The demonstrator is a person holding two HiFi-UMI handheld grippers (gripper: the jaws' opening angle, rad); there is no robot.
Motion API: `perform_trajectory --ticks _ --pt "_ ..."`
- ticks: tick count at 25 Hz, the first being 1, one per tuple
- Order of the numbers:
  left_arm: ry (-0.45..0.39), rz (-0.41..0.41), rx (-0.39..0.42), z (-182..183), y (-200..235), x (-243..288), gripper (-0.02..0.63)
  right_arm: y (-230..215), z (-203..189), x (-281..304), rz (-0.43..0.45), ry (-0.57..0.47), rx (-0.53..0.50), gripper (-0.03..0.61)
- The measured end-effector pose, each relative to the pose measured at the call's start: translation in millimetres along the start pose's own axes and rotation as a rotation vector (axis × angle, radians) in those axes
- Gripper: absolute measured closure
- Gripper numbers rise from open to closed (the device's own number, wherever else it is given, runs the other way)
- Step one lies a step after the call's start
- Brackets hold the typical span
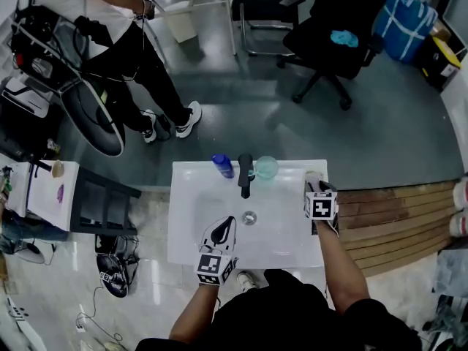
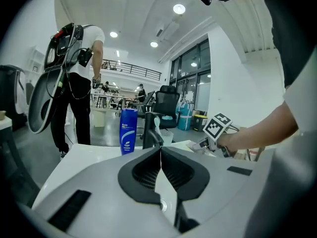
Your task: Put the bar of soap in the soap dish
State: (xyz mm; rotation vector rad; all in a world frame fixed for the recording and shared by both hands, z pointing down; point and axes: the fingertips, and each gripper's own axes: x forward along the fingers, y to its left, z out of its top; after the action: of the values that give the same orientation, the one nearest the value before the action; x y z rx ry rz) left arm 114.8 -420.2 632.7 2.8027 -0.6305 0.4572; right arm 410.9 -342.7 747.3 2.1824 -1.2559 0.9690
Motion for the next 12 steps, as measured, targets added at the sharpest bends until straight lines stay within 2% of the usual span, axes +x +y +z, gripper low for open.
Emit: perform_trajectory --ticks 6,12 --pt "-0.003 0.004 0.0 0 -4 -2 0.592 -1 2 1 0.001 -0.033 -0.002 0.397" --pt "-0.024 0.012 0.007 11 -3 -5 0.592 8 41 -34 0.029 -0.16 -0.038 0.41"
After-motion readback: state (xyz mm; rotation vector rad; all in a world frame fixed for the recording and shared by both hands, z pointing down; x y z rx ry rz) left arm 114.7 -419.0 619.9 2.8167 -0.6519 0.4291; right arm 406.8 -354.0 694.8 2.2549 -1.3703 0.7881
